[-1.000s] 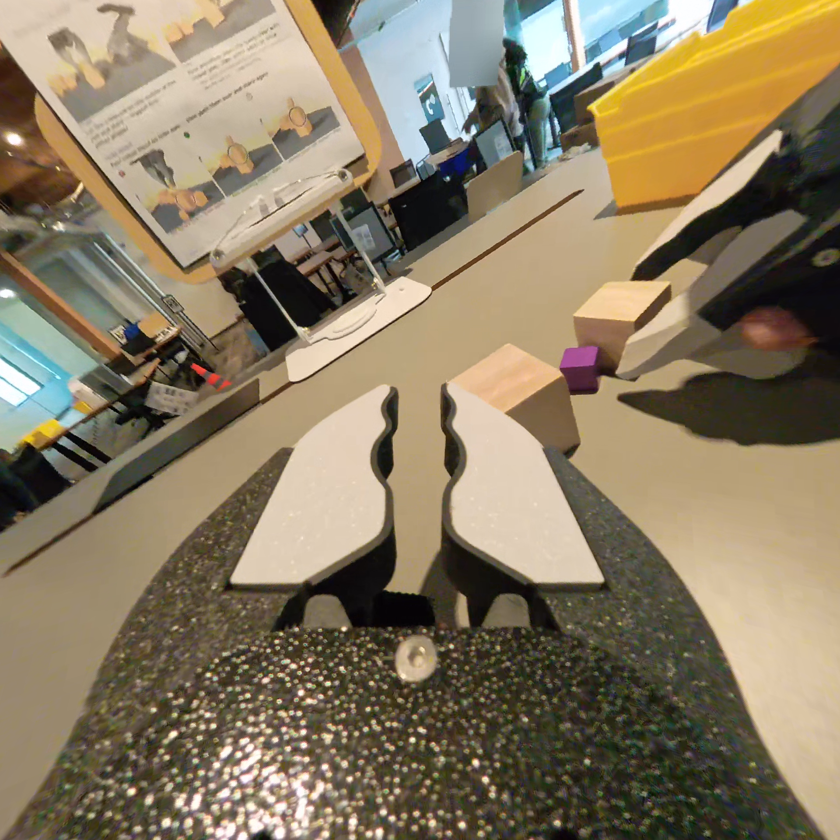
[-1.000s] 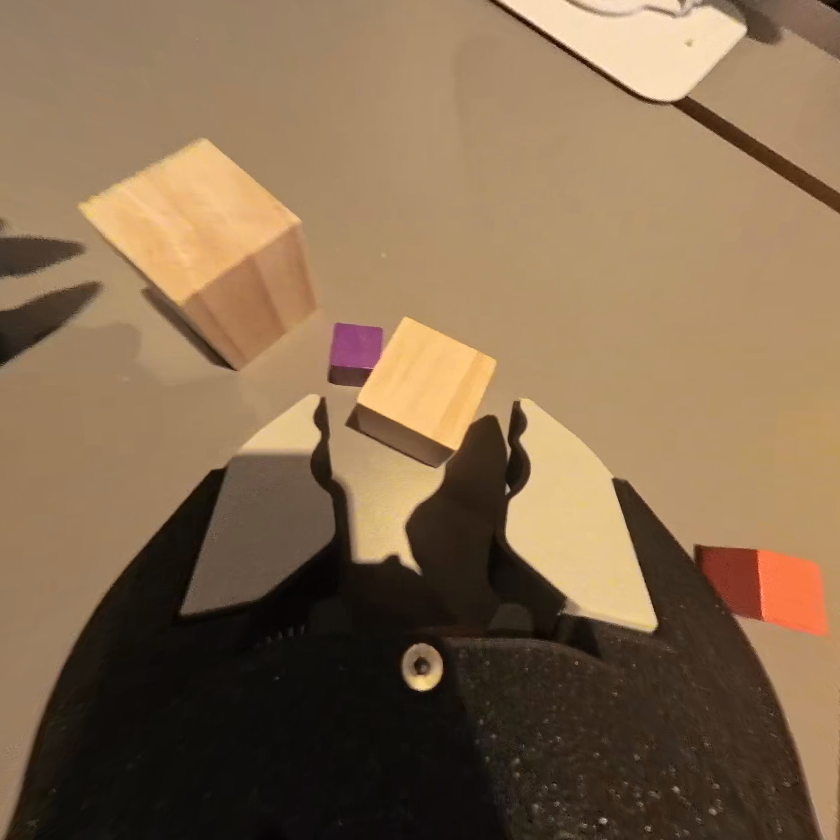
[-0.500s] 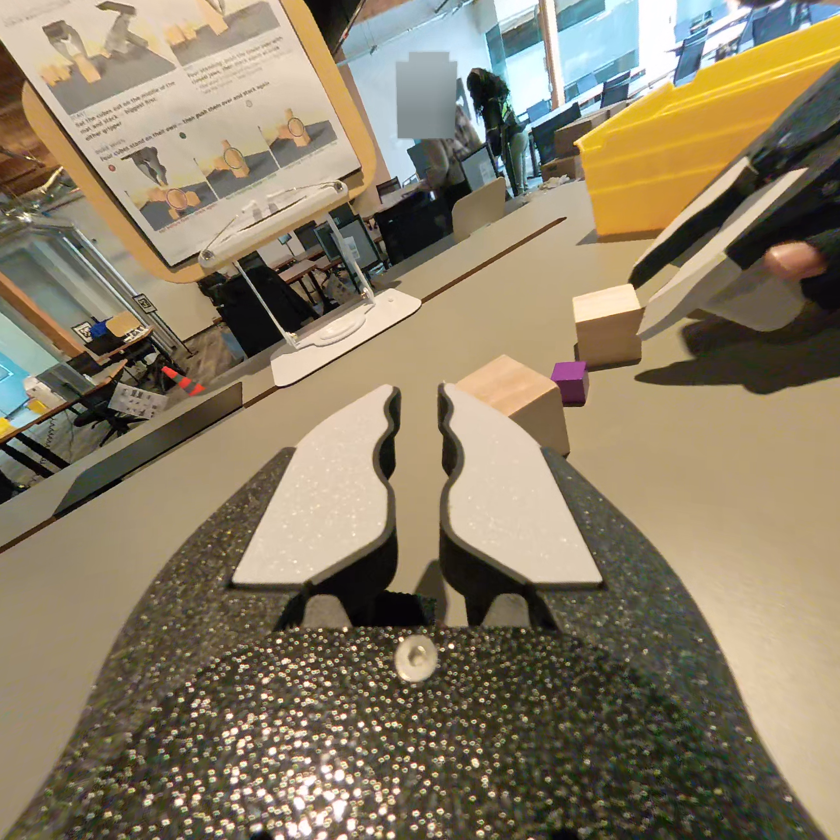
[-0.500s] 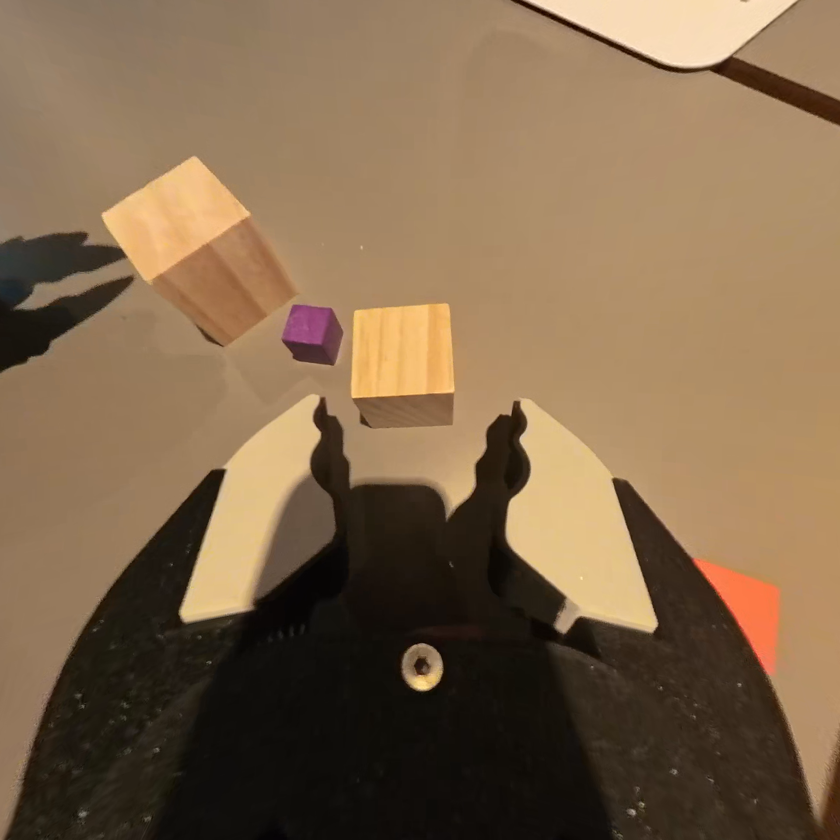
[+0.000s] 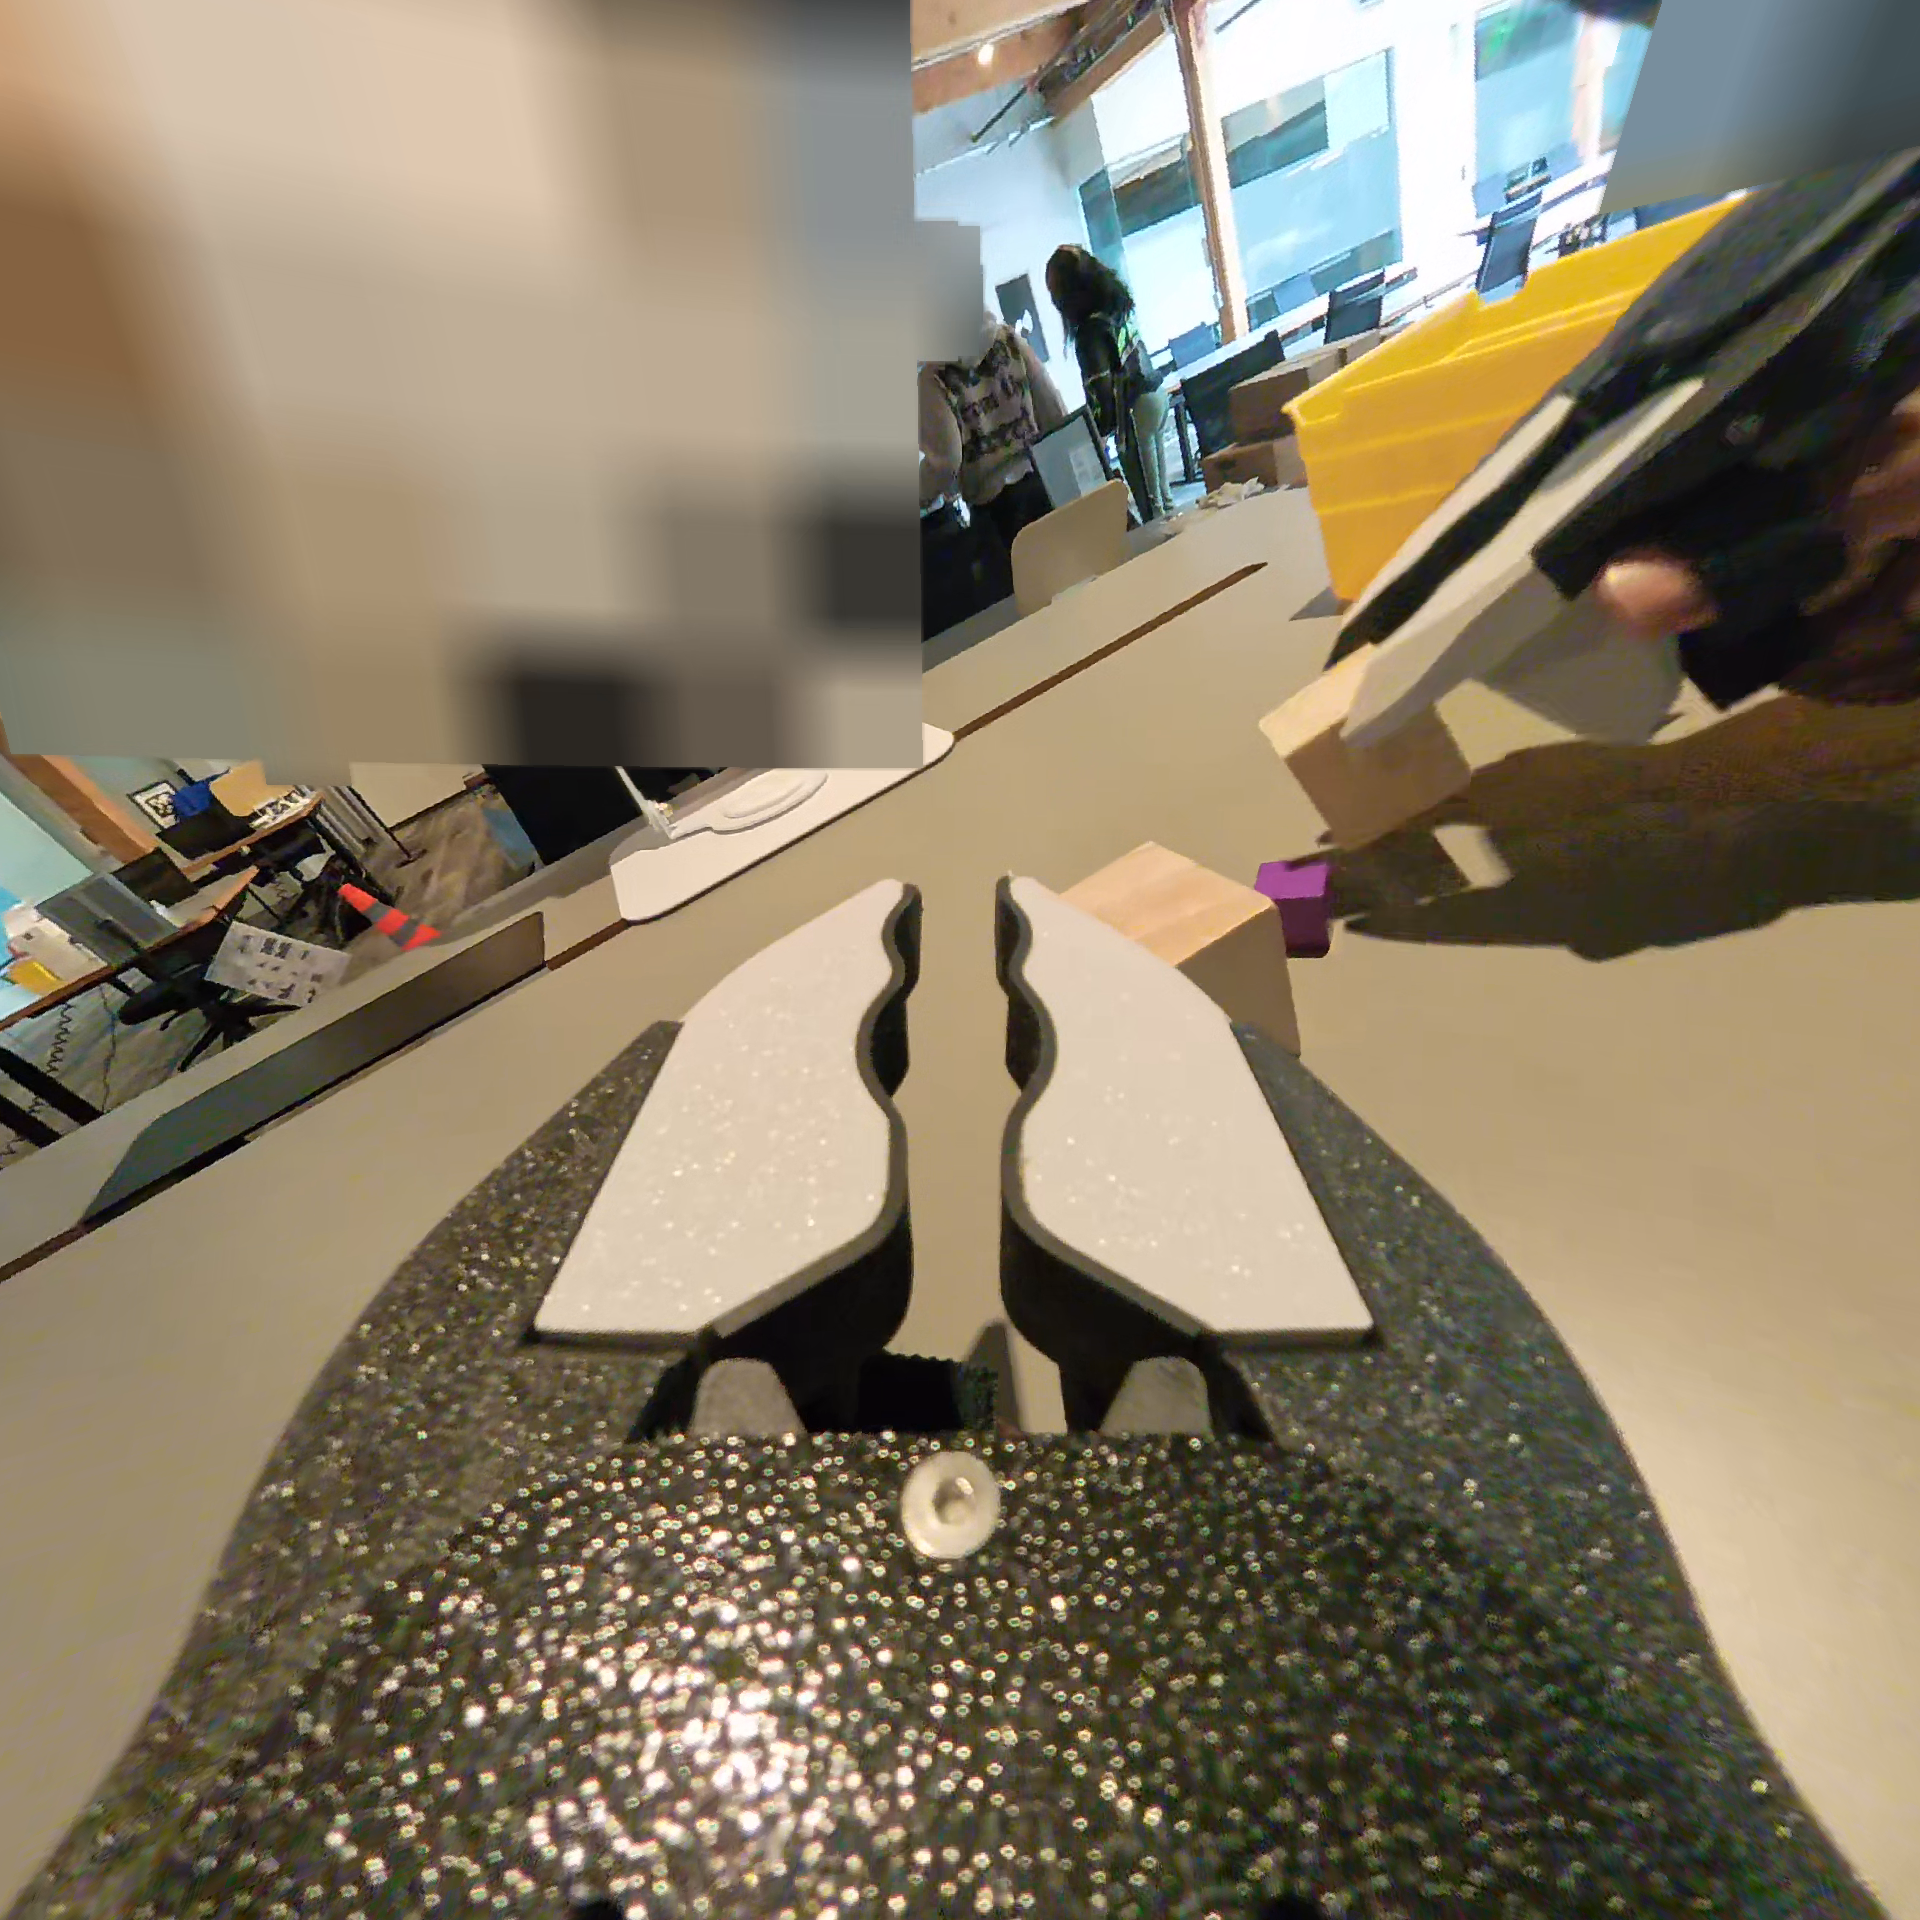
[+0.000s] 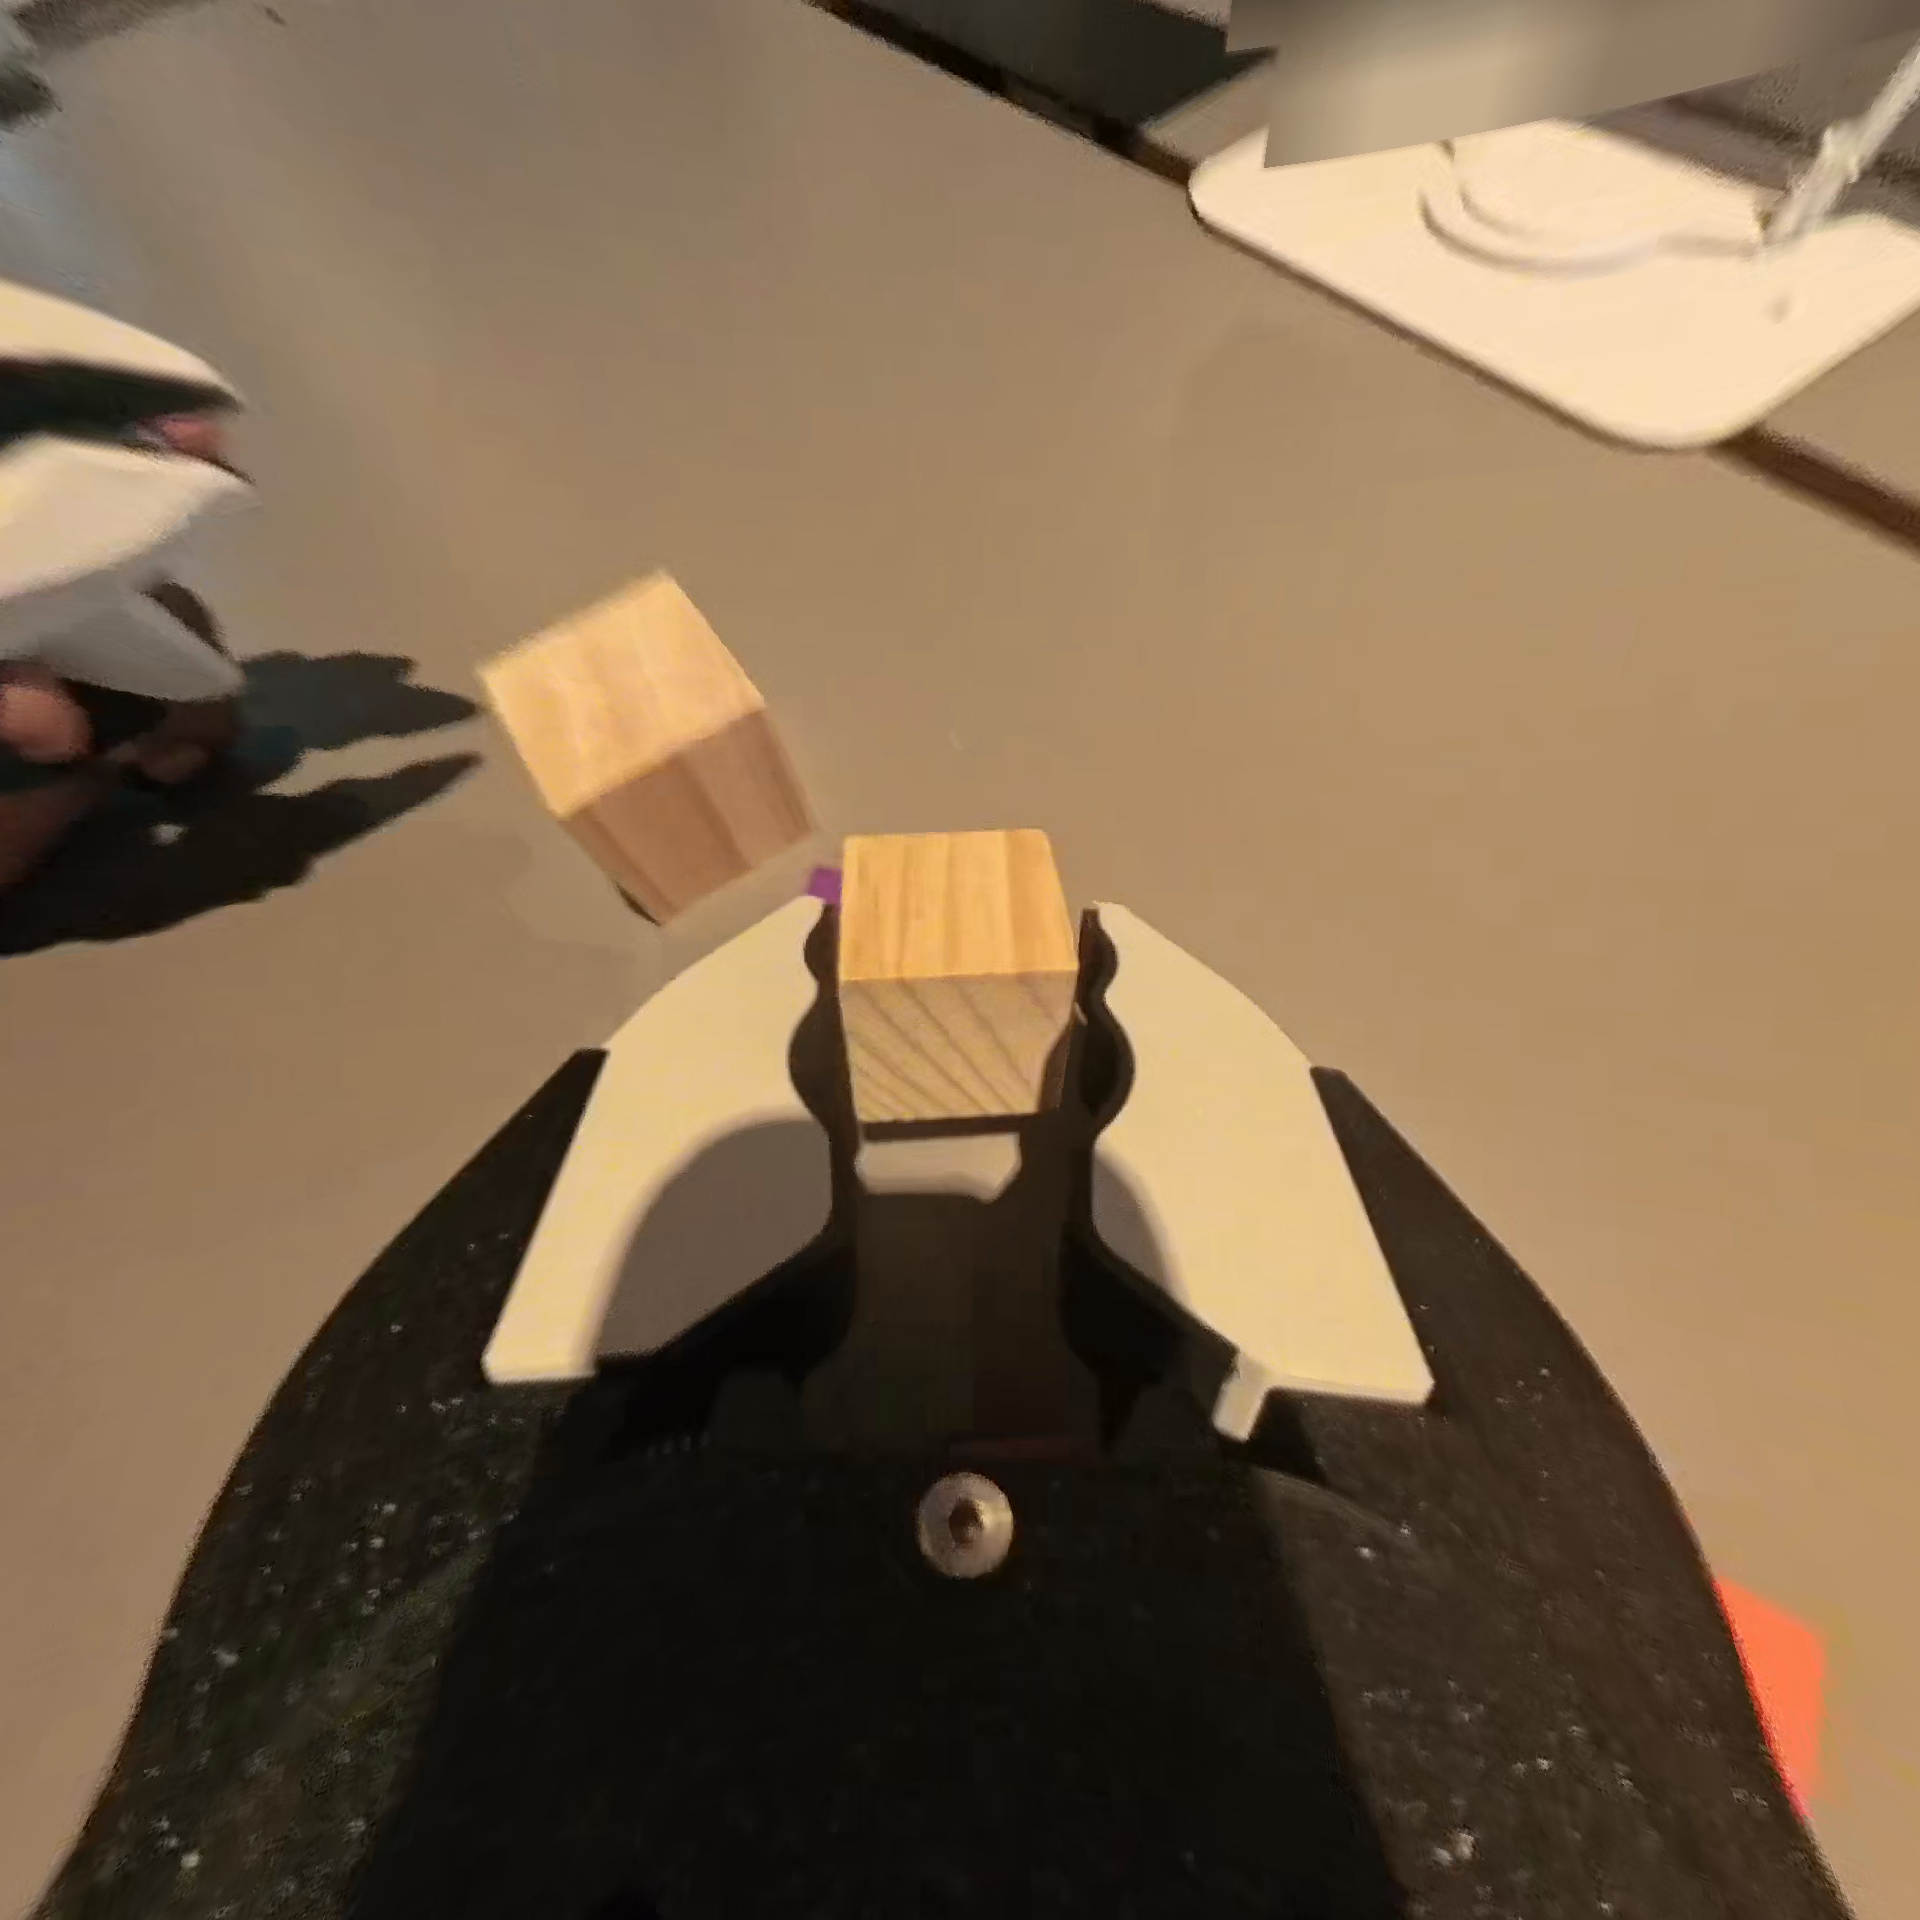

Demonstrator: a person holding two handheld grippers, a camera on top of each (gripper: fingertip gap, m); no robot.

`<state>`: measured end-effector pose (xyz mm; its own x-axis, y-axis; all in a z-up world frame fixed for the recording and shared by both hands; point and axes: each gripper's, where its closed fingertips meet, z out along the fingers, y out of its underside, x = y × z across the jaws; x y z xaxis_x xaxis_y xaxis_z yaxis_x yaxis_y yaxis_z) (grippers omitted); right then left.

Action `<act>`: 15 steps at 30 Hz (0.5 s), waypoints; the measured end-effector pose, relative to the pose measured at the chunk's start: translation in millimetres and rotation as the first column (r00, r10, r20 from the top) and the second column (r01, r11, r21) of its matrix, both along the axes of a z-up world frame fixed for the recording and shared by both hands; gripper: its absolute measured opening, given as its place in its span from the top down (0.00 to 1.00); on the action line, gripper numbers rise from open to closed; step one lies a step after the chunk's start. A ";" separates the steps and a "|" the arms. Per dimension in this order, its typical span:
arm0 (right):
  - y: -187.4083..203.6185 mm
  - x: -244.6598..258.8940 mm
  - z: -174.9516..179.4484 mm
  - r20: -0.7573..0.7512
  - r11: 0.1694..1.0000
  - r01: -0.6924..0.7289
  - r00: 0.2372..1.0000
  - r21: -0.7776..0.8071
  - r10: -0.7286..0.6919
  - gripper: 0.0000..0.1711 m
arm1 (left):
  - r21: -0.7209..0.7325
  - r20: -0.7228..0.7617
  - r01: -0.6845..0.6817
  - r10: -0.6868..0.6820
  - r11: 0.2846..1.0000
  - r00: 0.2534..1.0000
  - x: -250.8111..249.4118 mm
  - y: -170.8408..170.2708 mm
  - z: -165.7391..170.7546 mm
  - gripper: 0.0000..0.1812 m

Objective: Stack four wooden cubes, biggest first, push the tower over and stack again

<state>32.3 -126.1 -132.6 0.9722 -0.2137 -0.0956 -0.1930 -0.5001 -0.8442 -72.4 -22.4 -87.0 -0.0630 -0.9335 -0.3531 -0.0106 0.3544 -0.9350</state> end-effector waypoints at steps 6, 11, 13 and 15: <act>41.8 -37.6 56.6 0.066 0.970 -0.216 0.976 0.110 0.209 0.74 | -0.013 0.007 -0.004 0.004 1.000 1.000 0.1 5.9 1.4 0.93; 74.2 -59.8 41.0 0.077 0.940 -0.325 0.945 0.104 0.318 0.74 | -0.023 0.020 -0.005 0.005 1.000 1.000 -1.3 7.4 3.4 0.93; 79.3 -61.3 32.0 0.054 0.937 -0.332 0.943 0.103 0.328 0.74 | -0.029 0.028 -0.005 0.006 1.000 1.000 -2.1 8.2 4.6 0.94; 80.5 -62.9 29.3 0.034 0.930 -0.348 0.937 0.116 0.347 0.74 | -0.035 0.034 -0.006 0.008 0.999 0.999 -2.7 9.1 5.4 0.94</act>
<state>-30.7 -45.6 -103.3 0.9849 0.1499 -0.0870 -0.0142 -0.4301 -0.9027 -75.1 -13.3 -81.5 -0.0450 -0.9455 -0.3224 0.0193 0.3218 -0.9466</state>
